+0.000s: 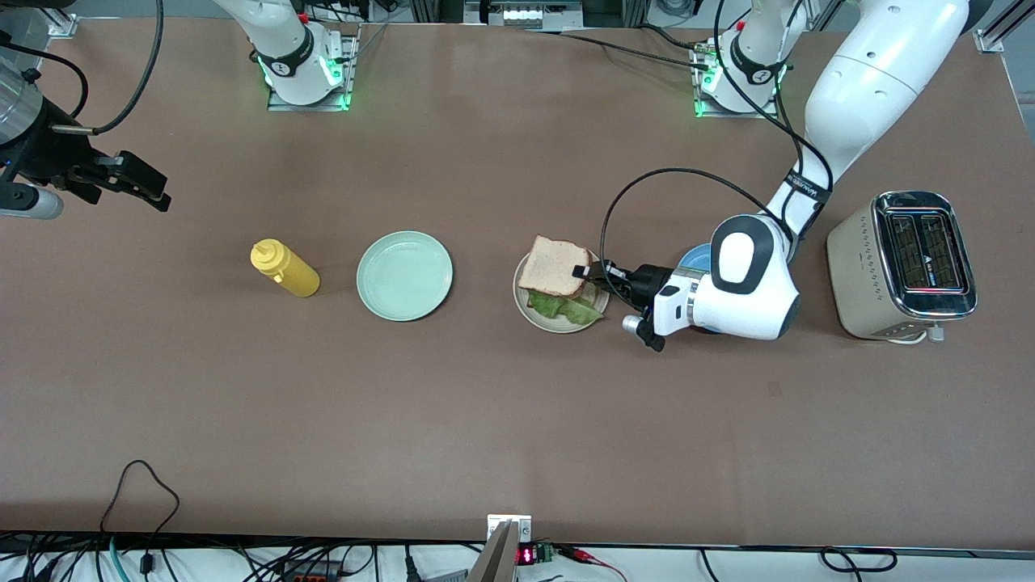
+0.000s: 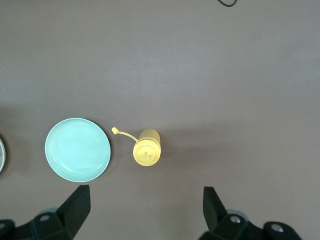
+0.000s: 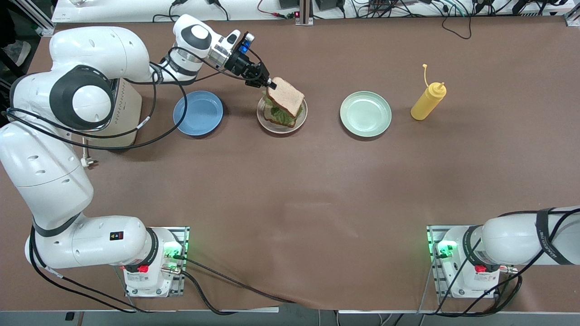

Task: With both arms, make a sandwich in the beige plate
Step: 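Lower the toast onto the lettuce and open the left gripper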

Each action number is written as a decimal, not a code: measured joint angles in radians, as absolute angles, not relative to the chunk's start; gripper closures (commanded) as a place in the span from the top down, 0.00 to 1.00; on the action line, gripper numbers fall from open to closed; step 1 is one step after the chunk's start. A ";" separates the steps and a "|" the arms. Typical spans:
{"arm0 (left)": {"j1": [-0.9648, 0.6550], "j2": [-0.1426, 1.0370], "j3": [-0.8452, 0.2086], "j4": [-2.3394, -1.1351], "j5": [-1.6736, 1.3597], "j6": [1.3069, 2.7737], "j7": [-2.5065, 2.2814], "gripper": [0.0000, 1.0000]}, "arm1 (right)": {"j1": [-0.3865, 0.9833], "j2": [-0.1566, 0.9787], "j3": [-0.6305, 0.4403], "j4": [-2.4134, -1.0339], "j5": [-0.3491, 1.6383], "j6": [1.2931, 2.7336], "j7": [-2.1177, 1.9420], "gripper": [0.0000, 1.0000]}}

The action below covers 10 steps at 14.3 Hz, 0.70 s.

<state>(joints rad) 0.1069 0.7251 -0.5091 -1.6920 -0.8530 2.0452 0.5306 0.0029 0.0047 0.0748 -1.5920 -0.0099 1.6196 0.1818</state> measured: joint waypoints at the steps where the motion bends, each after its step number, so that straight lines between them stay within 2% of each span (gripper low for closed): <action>1: 0.110 0.736 -0.509 -1.695 -0.858 2.058 0.567 0.00 | 0.003 0.005 0.075 -1.592 -0.010 1.620 0.182 1.00; 10: 0.122 0.827 -0.504 -1.699 -0.944 2.074 0.793 0.02 | 0.003 0.005 0.075 -1.592 -0.010 1.620 0.182 1.00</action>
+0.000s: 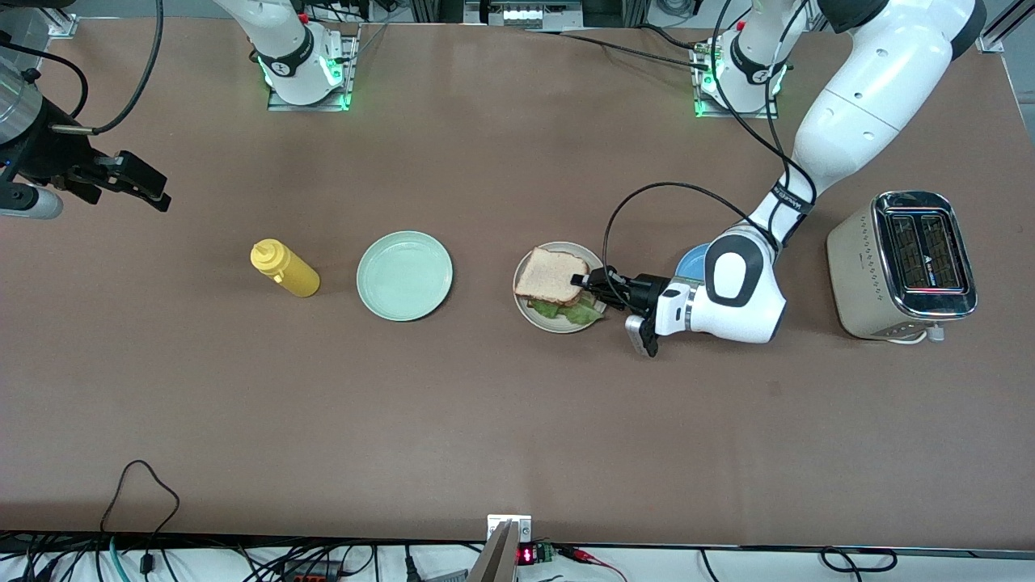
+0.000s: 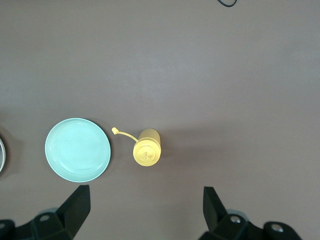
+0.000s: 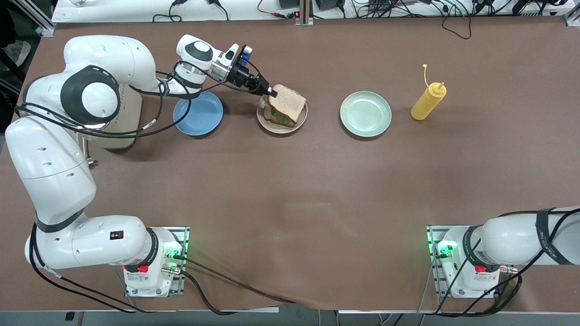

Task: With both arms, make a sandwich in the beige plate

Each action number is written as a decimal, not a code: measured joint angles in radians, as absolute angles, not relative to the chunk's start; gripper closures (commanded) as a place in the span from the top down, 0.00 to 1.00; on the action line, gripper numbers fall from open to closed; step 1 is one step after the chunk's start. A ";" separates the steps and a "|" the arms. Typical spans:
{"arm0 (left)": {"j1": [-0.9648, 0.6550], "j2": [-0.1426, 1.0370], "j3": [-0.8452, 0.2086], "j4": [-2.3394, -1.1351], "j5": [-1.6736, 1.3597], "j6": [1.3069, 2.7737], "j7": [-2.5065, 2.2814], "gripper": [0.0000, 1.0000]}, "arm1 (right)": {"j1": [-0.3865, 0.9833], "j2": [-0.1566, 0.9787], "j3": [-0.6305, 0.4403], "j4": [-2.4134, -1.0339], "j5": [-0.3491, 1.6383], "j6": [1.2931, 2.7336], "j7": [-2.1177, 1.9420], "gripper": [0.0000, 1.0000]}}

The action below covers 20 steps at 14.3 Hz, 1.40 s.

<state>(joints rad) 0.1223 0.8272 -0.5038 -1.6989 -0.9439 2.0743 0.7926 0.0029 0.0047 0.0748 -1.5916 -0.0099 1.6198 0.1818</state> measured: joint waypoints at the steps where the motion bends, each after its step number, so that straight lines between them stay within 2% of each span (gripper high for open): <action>1: 0.125 0.831 -0.501 -1.699 -0.944 2.075 0.797 0.07 | 0.003 0.005 0.075 -1.592 -0.010 1.620 0.182 1.00; 3: 0.127 0.831 -0.490 -1.698 -0.944 2.075 0.805 0.15 | 0.003 0.005 0.075 -1.592 -0.010 1.620 0.182 1.00; 4: 0.127 0.831 -0.485 -1.698 -0.944 2.075 0.808 0.22 | 0.003 0.005 0.075 -1.591 -0.010 1.620 0.182 1.00; 5: 0.126 0.831 -0.480 -1.697 -0.944 2.076 0.810 0.35 | 0.003 0.005 0.075 -1.591 -0.010 1.620 0.182 1.00; 6: 0.121 0.831 -0.469 -1.696 -0.944 2.076 0.811 0.71 | 0.003 0.005 0.075 -1.591 -0.010 1.620 0.182 1.00; 7: 0.114 0.831 -0.455 -1.695 -0.943 2.078 0.813 1.00 | 0.003 0.005 0.075 -1.591 -0.010 1.620 0.182 1.00; 14: 0.098 0.815 -0.425 -1.673 -0.853 2.095 0.848 1.00 | 0.003 0.005 0.075 -1.590 -0.010 1.620 0.182 1.00; 18: 0.101 0.734 -0.419 -1.665 -0.732 2.089 0.828 1.00 | 0.003 0.005 0.075 -1.590 -0.010 1.620 0.182 1.00; 20: 0.103 0.687 -0.411 -1.664 -0.639 2.037 0.750 1.00 | 0.003 0.005 0.075 -1.590 -0.010 1.620 0.182 1.00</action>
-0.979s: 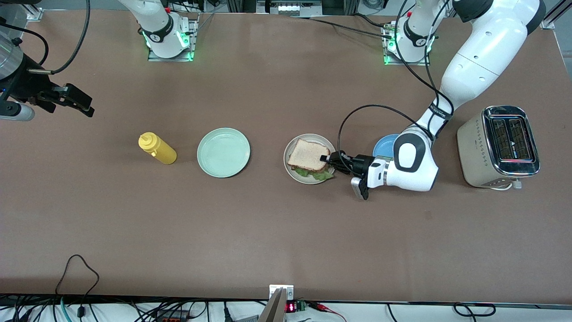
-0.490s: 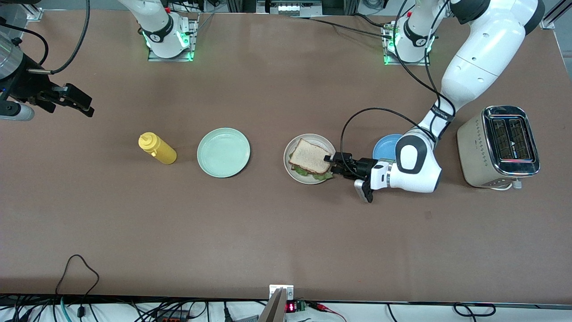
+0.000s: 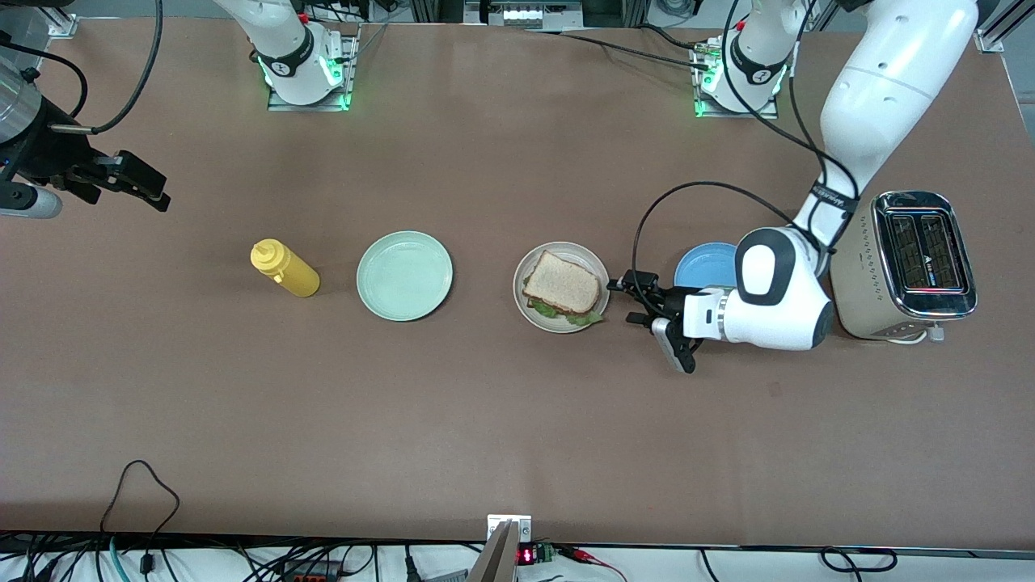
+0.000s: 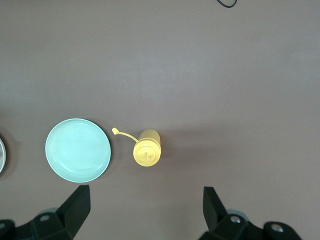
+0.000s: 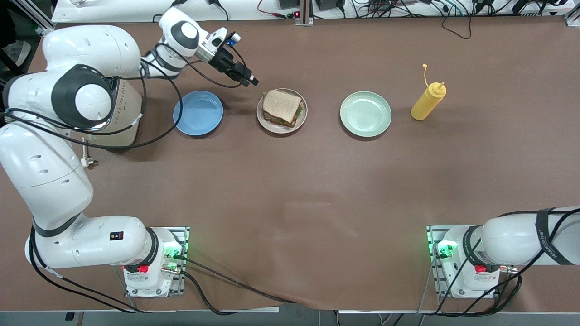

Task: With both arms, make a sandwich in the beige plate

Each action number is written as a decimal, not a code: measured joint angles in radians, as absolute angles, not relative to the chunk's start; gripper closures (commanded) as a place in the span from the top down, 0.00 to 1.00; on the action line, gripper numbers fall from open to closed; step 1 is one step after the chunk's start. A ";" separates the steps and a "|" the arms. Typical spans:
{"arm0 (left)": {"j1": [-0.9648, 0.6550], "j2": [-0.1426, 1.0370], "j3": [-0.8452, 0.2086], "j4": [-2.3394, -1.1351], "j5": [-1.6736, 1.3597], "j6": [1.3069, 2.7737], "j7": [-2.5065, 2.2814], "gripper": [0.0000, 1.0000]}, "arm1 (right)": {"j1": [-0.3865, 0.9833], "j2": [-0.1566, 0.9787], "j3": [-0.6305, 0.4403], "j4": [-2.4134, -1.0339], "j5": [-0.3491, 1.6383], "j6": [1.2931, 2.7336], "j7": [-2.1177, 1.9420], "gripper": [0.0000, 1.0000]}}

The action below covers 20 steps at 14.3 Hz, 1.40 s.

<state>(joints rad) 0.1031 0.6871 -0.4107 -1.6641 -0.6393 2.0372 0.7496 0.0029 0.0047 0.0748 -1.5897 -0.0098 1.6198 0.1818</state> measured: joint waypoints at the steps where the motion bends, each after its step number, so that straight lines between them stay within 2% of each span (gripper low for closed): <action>1: 0.106 0.662 -0.406 -1.661 -0.575 2.007 0.696 1.00 | 0.003 0.005 0.075 -1.590 -0.010 1.620 0.182 1.00; 5: 0.121 0.556 -0.402 -1.600 -0.308 1.828 0.452 1.00 | 0.003 0.005 0.075 -1.589 -0.010 1.620 0.182 1.00; 9: 0.122 0.500 -0.400 -1.462 -0.056 1.648 0.318 1.00 | 0.002 0.005 0.075 -1.588 -0.010 1.623 0.167 1.00; 11: 0.126 0.479 -0.399 -1.403 0.064 1.603 0.303 1.00 | 0.000 0.004 0.074 -1.587 -0.010 1.623 0.152 1.00; 16: 0.123 0.361 -0.402 -1.369 0.270 1.545 0.298 1.00 | -0.004 0.000 0.071 -1.587 -0.010 1.623 0.146 1.00; 20: 0.123 0.315 -0.403 -1.316 0.280 1.344 0.286 1.00 | -0.003 -0.013 0.071 -1.594 -0.010 1.623 0.144 1.00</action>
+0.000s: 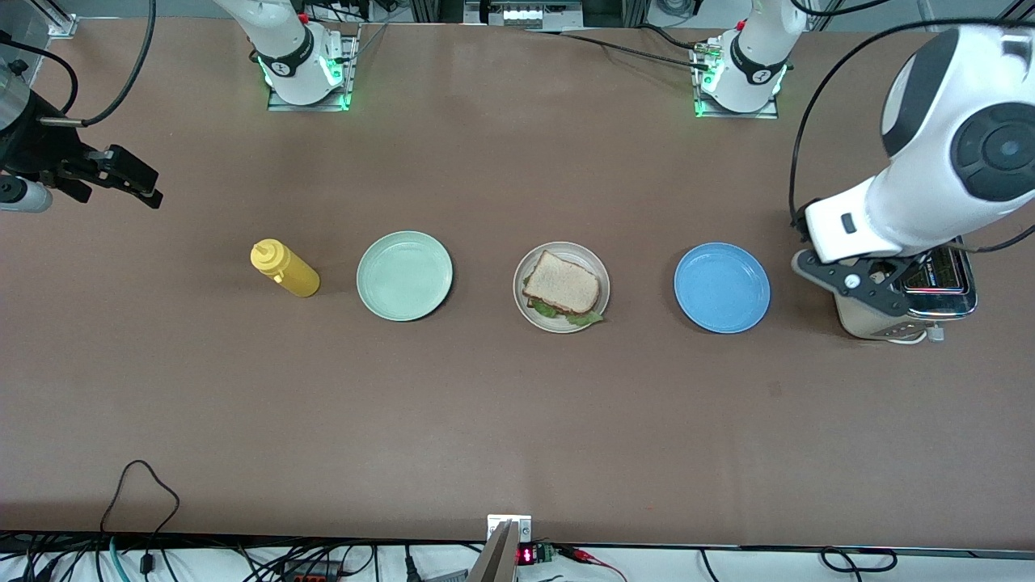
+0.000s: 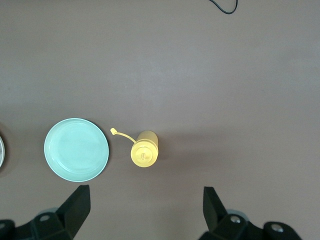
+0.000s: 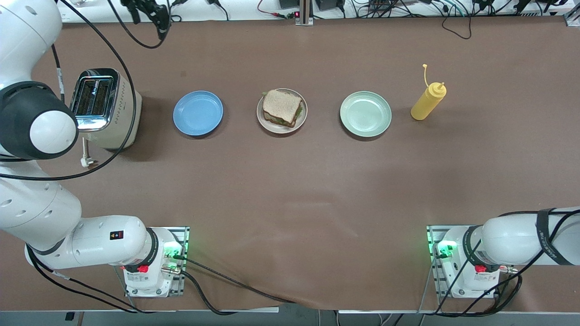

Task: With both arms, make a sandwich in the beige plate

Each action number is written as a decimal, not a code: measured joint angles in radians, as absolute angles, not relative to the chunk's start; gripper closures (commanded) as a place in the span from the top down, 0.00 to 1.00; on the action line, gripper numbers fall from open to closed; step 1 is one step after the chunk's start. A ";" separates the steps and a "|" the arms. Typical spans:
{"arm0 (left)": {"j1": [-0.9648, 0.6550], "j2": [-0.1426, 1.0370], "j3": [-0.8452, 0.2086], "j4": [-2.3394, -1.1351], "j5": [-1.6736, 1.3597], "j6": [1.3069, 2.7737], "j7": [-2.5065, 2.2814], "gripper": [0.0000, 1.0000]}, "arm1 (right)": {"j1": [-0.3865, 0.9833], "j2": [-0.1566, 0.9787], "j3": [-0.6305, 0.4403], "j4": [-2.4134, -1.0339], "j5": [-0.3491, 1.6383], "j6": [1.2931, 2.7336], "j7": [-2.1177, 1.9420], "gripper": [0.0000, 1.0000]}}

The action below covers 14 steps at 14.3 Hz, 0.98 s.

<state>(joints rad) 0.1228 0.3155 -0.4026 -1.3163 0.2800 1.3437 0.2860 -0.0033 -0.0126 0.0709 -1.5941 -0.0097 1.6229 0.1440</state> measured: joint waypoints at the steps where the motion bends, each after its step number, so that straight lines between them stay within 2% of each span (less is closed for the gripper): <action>1: 0.127 0.312 -0.401 -1.289 0.270 1.298 0.279 1.00 | -0.003 -0.018 0.071 -1.599 -0.010 1.623 0.144 1.00; 3: 0.135 0.301 -0.375 -1.263 0.211 1.272 0.243 1.00 | -0.003 -0.027 0.071 -1.605 -0.010 1.623 0.144 1.00; 6: 0.130 0.246 -0.256 -1.292 0.090 1.310 0.220 1.00 | -0.003 -0.033 0.071 -1.610 -0.010 1.623 0.144 1.00; 11: -0.025 0.067 -0.008 -1.502 0.021 1.488 0.207 1.00 | -0.003 -0.034 0.071 -1.611 -0.010 1.624 0.143 1.00; 14: -0.067 -0.025 0.017 -1.619 0.021 1.564 0.189 1.00 | -0.003 -0.034 0.071 -1.611 -0.010 1.624 0.143 1.00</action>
<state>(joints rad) -0.0669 -0.0245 0.0169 -1.6187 0.0207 1.5641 0.1889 -0.0028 -0.0343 0.0709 -1.6106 -0.0096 1.6238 0.1428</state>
